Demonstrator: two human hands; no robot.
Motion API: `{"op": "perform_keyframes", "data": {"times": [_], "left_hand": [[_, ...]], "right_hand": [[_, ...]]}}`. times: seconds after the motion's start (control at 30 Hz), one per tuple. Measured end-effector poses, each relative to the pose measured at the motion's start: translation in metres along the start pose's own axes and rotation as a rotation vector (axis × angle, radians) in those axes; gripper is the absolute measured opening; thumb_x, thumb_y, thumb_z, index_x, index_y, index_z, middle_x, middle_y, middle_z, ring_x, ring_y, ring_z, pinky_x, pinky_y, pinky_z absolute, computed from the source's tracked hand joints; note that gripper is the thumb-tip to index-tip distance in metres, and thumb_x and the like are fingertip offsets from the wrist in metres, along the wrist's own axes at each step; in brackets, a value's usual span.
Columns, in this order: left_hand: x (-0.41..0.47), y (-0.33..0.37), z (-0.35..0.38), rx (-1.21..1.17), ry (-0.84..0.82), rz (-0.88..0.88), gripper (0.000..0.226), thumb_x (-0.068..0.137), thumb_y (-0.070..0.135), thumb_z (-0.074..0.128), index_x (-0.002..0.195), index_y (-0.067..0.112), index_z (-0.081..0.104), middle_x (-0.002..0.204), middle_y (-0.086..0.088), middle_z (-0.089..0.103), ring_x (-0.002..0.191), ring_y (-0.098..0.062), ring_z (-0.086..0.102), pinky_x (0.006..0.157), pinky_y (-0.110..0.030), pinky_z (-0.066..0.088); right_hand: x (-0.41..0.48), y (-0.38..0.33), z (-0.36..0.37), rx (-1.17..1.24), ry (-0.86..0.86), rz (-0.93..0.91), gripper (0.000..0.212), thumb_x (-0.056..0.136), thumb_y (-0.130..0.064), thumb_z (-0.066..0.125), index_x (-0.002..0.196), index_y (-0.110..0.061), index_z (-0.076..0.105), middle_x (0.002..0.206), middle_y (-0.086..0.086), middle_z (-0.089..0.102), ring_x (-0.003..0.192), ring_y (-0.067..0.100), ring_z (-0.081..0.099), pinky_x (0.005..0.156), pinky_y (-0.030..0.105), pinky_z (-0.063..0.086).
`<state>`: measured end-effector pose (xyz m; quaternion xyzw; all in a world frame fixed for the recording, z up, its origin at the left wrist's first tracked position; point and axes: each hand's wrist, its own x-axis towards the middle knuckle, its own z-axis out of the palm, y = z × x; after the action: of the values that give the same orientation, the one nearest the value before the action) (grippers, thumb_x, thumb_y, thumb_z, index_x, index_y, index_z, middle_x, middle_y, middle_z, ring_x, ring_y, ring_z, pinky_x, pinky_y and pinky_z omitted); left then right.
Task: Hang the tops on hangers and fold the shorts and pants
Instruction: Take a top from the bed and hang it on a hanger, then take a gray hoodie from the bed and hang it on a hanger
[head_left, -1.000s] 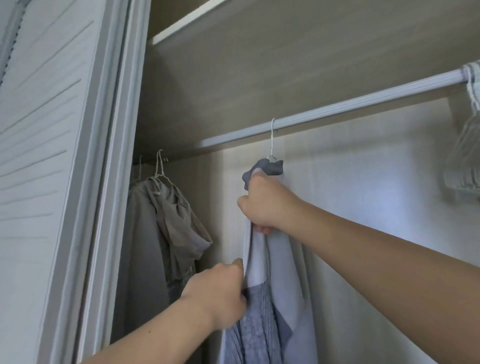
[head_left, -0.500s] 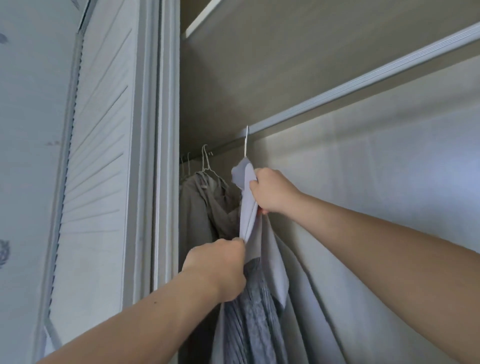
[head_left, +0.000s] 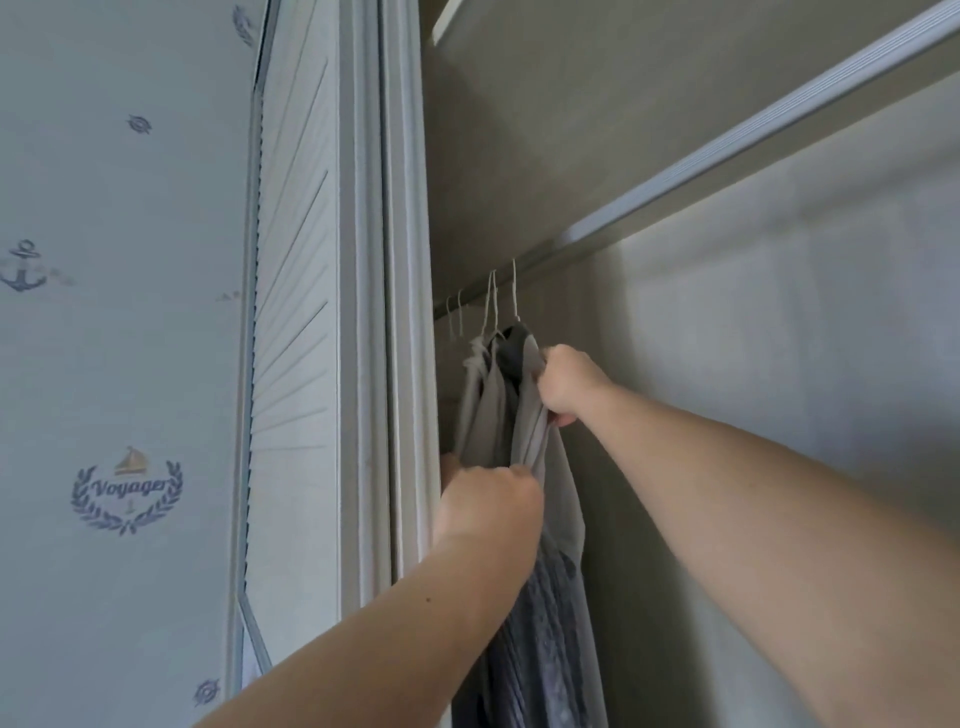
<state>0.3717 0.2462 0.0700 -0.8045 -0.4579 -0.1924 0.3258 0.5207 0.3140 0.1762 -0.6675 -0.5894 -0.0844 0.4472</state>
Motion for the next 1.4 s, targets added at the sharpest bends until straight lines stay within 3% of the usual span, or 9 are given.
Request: {"op": "perform_keyframes", "data": {"times": [0.07, 0.2, 0.33, 0.43, 0.5, 0.63, 0.77, 0.93, 1.4], "left_hand": [[-0.001, 0.0, 0.002, 0.03, 0.003, -0.009, 0.022, 0.091, 0.004, 0.056, 0.113, 0.01, 0.055, 0.094, -0.006, 0.068, 0.092, -0.029, 0.066, 0.11, -0.051, 0.029], [-0.002, 0.0, 0.003, 0.089, 0.0, 0.02, 0.027, 0.094, 0.009, 0.059, 0.12, 0.009, 0.052, 0.098, -0.007, 0.068, 0.099, -0.031, 0.064, 0.111, -0.053, 0.027], [-0.012, -0.001, -0.007, 0.142, 0.116, 0.112, 0.021, 0.091, 0.011, 0.058, 0.111, 0.008, 0.055, 0.099, -0.013, 0.067, 0.1, -0.033, 0.054, 0.096, -0.05, 0.033], [-0.027, -0.014, -0.012, 0.199, 0.34, 0.19, 0.014, 0.085, 0.015, 0.055, 0.096, 0.01, 0.063, 0.093, -0.011, 0.068, 0.091, -0.031, 0.049, 0.086, -0.047, 0.035], [-0.036, -0.026, -0.014, 0.202, 0.485, 0.183, 0.02, 0.089, 0.023, 0.054, 0.099, 0.012, 0.067, 0.11, -0.012, 0.068, 0.112, -0.037, 0.054, 0.097, -0.051, 0.038], [-0.058, -0.05, -0.023, 0.149, 0.605, 0.123, 0.041, 0.094, 0.04, 0.05, 0.123, 0.014, 0.062, 0.149, -0.014, 0.05, 0.145, -0.04, 0.034, 0.116, -0.058, 0.022], [-0.092, -0.082, -0.036, 0.179, 0.588, -0.027, 0.056, 0.097, 0.049, 0.044, 0.142, 0.017, 0.052, 0.16, -0.011, 0.035, 0.152, -0.037, 0.018, 0.12, -0.061, 0.013], [-0.157, -0.126, -0.056, 0.27, 0.514, -0.173, 0.062, 0.097, 0.051, 0.038, 0.149, 0.018, 0.045, 0.161, -0.01, 0.035, 0.151, -0.039, 0.02, 0.118, -0.062, 0.013], [-0.485, -0.228, -0.165, 0.502, 0.097, -0.466, 0.071, 0.1, 0.065, 0.017, 0.16, 0.026, 0.022, 0.168, -0.003, 0.014, 0.155, -0.032, 0.002, 0.12, -0.062, 0.005]], "right_hand": [[0.0, 0.008, 0.004, 0.015, -0.008, 0.001, 0.029, 0.098, -0.008, 0.045, 0.123, -0.012, 0.061, 0.115, 0.018, 0.065, 0.085, 0.041, 0.071, 0.07, 0.05, 0.062], [-0.006, 0.017, 0.005, -0.006, 0.032, -0.116, 0.033, 0.102, -0.03, 0.046, 0.133, -0.021, 0.055, 0.118, 0.015, 0.066, 0.096, 0.038, 0.068, 0.082, 0.051, 0.058], [-0.016, 0.022, -0.001, -0.014, 0.079, -0.237, 0.048, 0.103, -0.038, 0.045, 0.149, -0.027, 0.037, 0.121, 0.01, 0.066, 0.101, 0.032, 0.064, 0.086, 0.047, 0.055], [-0.03, 0.022, -0.004, 0.063, 0.093, -0.31, 0.055, 0.103, -0.042, 0.043, 0.154, -0.029, 0.028, 0.148, 0.007, 0.047, 0.134, 0.03, 0.046, 0.106, 0.05, 0.042], [-0.042, 0.02, -0.005, 0.058, 0.173, -0.362, 0.056, 0.103, -0.046, 0.041, 0.154, -0.03, 0.028, 0.153, 0.005, 0.039, 0.14, 0.029, 0.036, 0.112, 0.052, 0.035], [-0.077, 0.004, -0.004, 0.121, 0.356, -0.506, 0.058, 0.102, -0.05, 0.037, 0.155, -0.028, 0.029, 0.157, -0.002, 0.033, 0.145, 0.022, 0.025, 0.116, 0.047, 0.025], [-0.119, -0.025, 0.004, 0.128, 0.382, -0.583, 0.064, 0.097, -0.06, 0.021, 0.157, -0.036, 0.018, 0.165, -0.006, 0.017, 0.153, 0.017, 0.008, 0.121, 0.05, 0.009], [-0.171, -0.071, 0.01, -0.018, 0.34, -0.733, 0.067, 0.098, -0.062, 0.02, 0.158, -0.037, 0.007, 0.168, -0.007, 0.0, 0.155, 0.018, -0.008, 0.121, 0.058, -0.006], [-0.418, -0.273, 0.057, 0.165, -0.038, -1.079, 0.069, 0.097, -0.069, 0.011, 0.158, -0.037, 0.005, 0.168, -0.004, -0.003, 0.155, 0.026, -0.007, 0.118, 0.063, -0.004]]}}
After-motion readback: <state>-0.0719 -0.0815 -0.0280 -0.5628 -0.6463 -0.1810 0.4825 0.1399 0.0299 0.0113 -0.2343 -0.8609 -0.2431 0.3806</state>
